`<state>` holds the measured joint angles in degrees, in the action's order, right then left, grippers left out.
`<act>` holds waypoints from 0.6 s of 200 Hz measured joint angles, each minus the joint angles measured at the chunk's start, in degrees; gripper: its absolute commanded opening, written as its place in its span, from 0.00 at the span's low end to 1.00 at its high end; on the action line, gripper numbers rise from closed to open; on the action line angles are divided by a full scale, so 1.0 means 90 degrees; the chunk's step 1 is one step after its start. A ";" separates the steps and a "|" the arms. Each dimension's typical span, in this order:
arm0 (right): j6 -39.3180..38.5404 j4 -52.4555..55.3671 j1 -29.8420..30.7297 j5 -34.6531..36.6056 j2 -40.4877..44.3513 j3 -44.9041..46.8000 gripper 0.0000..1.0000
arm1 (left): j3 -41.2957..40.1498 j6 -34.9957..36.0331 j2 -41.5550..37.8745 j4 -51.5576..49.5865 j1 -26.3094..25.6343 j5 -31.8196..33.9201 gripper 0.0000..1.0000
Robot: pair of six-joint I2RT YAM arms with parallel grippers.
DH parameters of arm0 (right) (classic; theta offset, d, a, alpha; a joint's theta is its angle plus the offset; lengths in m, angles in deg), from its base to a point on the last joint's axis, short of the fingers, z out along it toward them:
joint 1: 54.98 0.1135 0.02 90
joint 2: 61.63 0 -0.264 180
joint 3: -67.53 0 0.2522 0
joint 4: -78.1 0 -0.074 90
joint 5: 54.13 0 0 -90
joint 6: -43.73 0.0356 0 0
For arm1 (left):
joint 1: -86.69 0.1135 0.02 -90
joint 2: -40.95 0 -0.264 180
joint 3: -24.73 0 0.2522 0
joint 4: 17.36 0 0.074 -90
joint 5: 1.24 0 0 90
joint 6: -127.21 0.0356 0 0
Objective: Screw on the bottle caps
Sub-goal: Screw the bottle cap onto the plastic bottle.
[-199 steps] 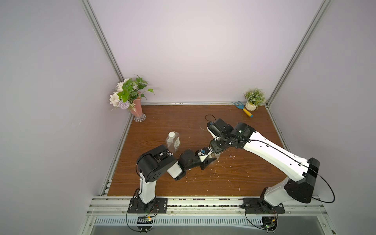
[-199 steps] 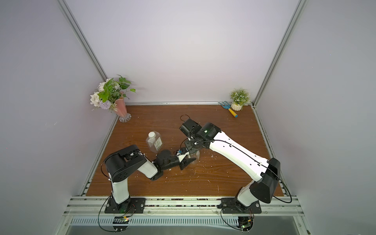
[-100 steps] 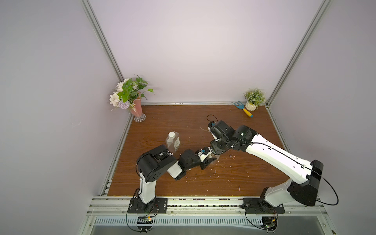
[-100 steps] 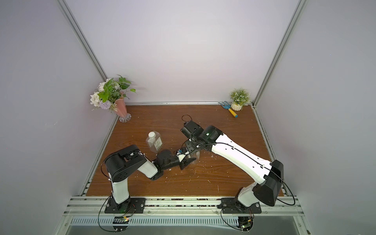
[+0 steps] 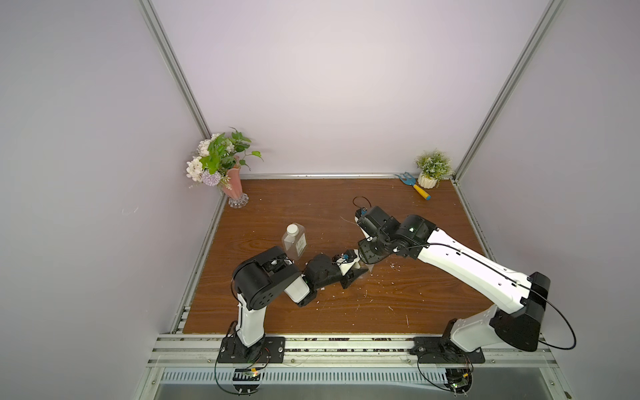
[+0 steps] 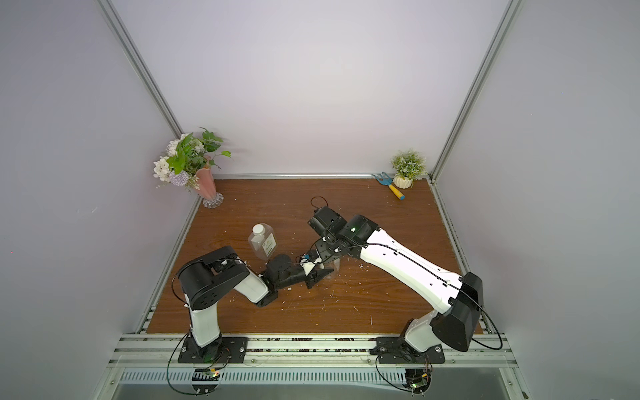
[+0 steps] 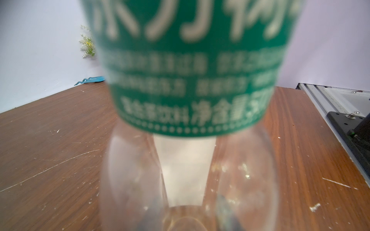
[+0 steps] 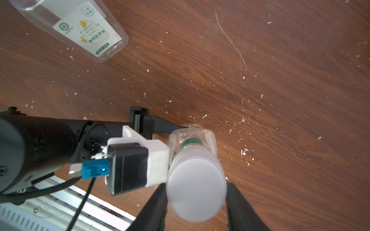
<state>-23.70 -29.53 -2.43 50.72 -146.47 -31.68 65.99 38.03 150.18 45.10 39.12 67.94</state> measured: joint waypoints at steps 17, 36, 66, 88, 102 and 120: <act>0.0005 0.0058 0.0007 0.0007 0.0000 0.0000 0.51 | 0.0000 -0.0002 0.0000 0.0000 0.0000 0.0000 0.38; 0.0005 0.0109 0.0012 0.0024 0.0000 0.0000 0.52 | 0.0000 0.0000 0.0000 0.0000 0.0000 0.0000 0.38; 0.0022 0.0136 0.0010 0.0041 0.0000 0.0000 0.53 | 0.0000 -0.0002 0.0000 0.0000 0.0000 0.0000 0.38; 0.0022 0.0136 0.0012 0.0039 0.0000 0.0000 0.53 | 0.0000 -0.0002 0.0000 0.0000 0.0000 0.0000 0.38; 0.0022 0.0134 0.0010 0.0036 0.0000 0.0000 0.54 | 0.0000 -0.0002 0.0000 0.0002 0.0000 0.0000 0.38; 0.0019 0.0131 0.0012 0.0034 0.0000 0.0000 0.56 | 0.0000 -0.0002 0.0000 0.0002 0.0000 0.0000 0.38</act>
<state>-23.52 -28.35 -2.32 51.03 -146.47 -31.68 65.99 38.00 150.18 45.12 39.12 67.94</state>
